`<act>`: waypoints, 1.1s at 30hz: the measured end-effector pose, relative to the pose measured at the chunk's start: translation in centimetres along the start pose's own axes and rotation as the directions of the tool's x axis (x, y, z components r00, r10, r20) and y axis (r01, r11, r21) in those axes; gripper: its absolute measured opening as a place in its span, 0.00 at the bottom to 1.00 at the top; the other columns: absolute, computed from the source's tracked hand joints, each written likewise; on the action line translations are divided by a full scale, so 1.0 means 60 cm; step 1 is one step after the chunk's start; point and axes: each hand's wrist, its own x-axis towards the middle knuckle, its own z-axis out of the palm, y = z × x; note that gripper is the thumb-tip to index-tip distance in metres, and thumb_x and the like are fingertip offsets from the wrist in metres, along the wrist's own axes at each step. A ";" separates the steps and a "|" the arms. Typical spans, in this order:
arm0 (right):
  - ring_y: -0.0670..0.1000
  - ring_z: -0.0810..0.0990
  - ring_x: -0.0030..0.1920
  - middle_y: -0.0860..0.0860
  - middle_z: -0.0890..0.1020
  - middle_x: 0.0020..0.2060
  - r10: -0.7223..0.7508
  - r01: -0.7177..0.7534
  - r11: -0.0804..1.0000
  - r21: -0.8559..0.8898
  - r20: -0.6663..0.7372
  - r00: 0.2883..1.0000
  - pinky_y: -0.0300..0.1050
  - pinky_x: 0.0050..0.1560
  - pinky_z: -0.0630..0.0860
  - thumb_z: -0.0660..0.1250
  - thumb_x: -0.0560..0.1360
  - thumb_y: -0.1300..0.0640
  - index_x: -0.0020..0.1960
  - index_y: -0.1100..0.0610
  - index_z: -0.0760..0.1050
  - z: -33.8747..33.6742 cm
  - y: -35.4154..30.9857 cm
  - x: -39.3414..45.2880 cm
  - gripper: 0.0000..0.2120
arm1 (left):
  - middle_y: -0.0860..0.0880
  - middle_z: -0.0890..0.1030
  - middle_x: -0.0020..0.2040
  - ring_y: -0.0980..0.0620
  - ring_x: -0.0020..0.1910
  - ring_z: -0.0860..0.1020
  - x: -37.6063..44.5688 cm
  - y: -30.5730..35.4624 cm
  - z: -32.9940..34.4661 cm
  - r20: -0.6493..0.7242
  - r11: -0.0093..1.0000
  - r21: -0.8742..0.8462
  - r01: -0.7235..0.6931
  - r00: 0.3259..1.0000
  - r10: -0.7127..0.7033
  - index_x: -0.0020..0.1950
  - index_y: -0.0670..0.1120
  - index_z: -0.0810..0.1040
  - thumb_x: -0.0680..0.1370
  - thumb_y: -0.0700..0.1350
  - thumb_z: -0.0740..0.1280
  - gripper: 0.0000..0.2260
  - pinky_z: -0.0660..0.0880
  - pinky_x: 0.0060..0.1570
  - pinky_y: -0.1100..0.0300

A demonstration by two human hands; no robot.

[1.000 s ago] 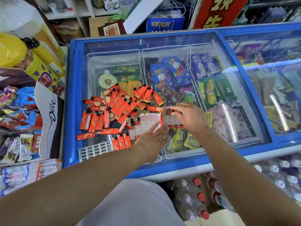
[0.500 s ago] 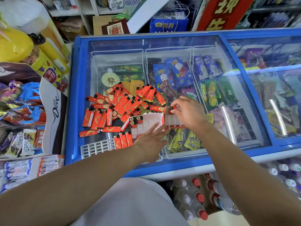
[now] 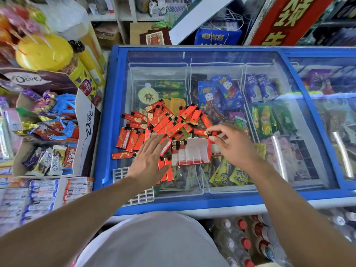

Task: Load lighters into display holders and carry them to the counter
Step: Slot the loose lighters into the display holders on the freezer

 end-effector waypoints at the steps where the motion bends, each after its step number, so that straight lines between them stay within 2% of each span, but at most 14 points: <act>1: 0.37 0.75 0.47 0.35 0.76 0.51 -0.005 0.004 1.000 0.018 0.043 0.999 0.42 0.51 0.75 0.67 0.80 0.50 0.61 0.43 0.78 0.001 -0.011 0.003 0.10 | 0.53 0.45 0.82 0.54 0.80 0.40 0.005 0.004 0.001 0.006 1.000 -0.008 -0.011 1.000 0.011 0.83 0.52 0.48 0.79 0.55 0.68 0.40 0.42 0.79 0.52; 3: 0.39 0.76 0.49 0.37 0.78 0.51 -0.005 0.005 1.000 -0.001 0.112 0.994 0.42 0.50 0.74 0.68 0.79 0.49 0.61 0.43 0.78 0.009 -0.026 0.013 0.11 | 0.52 0.42 0.82 0.53 0.80 0.38 0.016 0.015 0.004 0.036 0.999 0.014 -0.029 0.999 0.029 0.82 0.53 0.43 0.79 0.57 0.67 0.42 0.40 0.79 0.52; 6: 0.45 0.80 0.55 0.44 0.82 0.56 -0.007 0.016 0.998 -0.064 0.141 0.990 0.40 0.52 0.72 0.69 0.79 0.51 0.61 0.48 0.78 0.034 -0.032 0.027 0.11 | 0.52 0.34 0.81 0.53 0.79 0.32 0.025 0.030 0.017 0.114 0.996 0.080 -0.028 0.993 0.019 0.81 0.51 0.36 0.79 0.59 0.64 0.44 0.37 0.79 0.50; 10: 0.46 0.81 0.49 0.46 0.84 0.53 -0.027 0.044 0.989 -0.142 0.124 0.992 0.44 0.51 0.76 0.71 0.77 0.52 0.58 0.49 0.79 0.085 -0.022 0.028 0.09 | 0.52 0.30 0.80 0.51 0.78 0.29 0.024 0.032 0.025 0.165 0.995 0.100 -0.008 0.986 -0.008 0.80 0.49 0.31 0.78 0.61 0.63 0.47 0.36 0.78 0.47; 12: 0.45 0.79 0.46 0.45 0.84 0.50 -0.022 0.029 0.991 -0.132 0.052 0.998 0.43 0.47 0.76 0.72 0.76 0.52 0.57 0.48 0.81 0.104 -0.019 0.026 0.09 | 0.53 0.31 0.80 0.50 0.78 0.30 0.025 0.031 0.017 0.178 0.995 0.101 -0.016 0.984 -0.002 0.80 0.50 0.32 0.79 0.60 0.64 0.46 0.36 0.78 0.47; 15: 0.46 0.80 0.49 0.45 0.85 0.49 -0.049 0.044 0.987 -0.156 -0.025 0.999 0.38 0.46 0.71 0.73 0.75 0.52 0.55 0.48 0.83 0.113 -0.018 0.031 0.09 | 0.53 0.32 0.80 0.50 0.78 0.30 0.027 0.029 0.007 0.196 0.996 0.087 -0.028 0.980 0.011 0.81 0.50 0.32 0.79 0.57 0.65 0.46 0.35 0.78 0.47; 21: 0.42 0.80 0.49 0.41 0.85 0.48 -0.039 0.040 0.979 -0.200 0.011 0.999 0.39 0.47 0.74 0.71 0.76 0.49 0.56 0.44 0.83 0.103 -0.014 0.037 0.09 | 0.54 0.31 0.80 0.50 0.78 0.30 0.025 0.026 0.009 0.215 0.997 0.073 -0.032 0.976 0.015 0.80 0.51 0.32 0.78 0.56 0.66 0.47 0.35 0.78 0.47; 25: 0.43 0.80 0.50 0.42 0.84 0.49 -0.058 0.058 0.967 -0.249 0.008 0.998 0.37 0.45 0.70 0.71 0.76 0.48 0.57 0.45 0.83 0.102 -0.018 0.039 0.10 | 0.54 0.32 0.80 0.51 0.78 0.31 0.026 0.028 0.008 0.217 0.998 0.054 -0.026 0.976 0.014 0.81 0.51 0.33 0.78 0.55 0.67 0.47 0.35 0.78 0.47; 28: 0.42 0.77 0.46 0.41 0.79 0.48 -0.075 0.084 0.949 -0.305 0.041 0.996 0.36 0.43 0.72 0.72 0.76 0.49 0.58 0.46 0.82 0.112 -0.016 0.035 0.11 | 0.54 0.32 0.80 0.50 0.78 0.31 0.025 0.029 0.006 0.226 0.999 0.046 -0.025 0.974 0.014 0.81 0.50 0.32 0.79 0.55 0.66 0.46 0.35 0.78 0.46; 30: 0.42 0.76 0.43 0.41 0.76 0.47 -0.071 0.070 0.952 -0.298 0.009 0.997 0.37 0.42 0.74 0.74 0.75 0.49 0.58 0.47 0.82 0.117 -0.017 0.031 0.13 | 0.54 0.31 0.80 0.50 0.78 0.30 0.025 0.029 0.004 0.239 0.999 0.039 -0.028 0.971 0.018 0.81 0.50 0.32 0.79 0.55 0.65 0.45 0.35 0.78 0.45; 33: 0.44 0.75 0.44 0.44 0.75 0.47 -0.127 0.117 0.952 -0.283 -0.020 0.992 0.39 0.41 0.73 0.77 0.71 0.47 0.58 0.48 0.82 0.121 -0.023 0.031 0.17 | 0.53 0.31 0.79 0.49 0.78 0.30 0.025 0.030 0.001 0.252 0.999 0.032 -0.027 0.967 0.018 0.80 0.50 0.32 0.79 0.55 0.64 0.45 0.36 0.78 0.45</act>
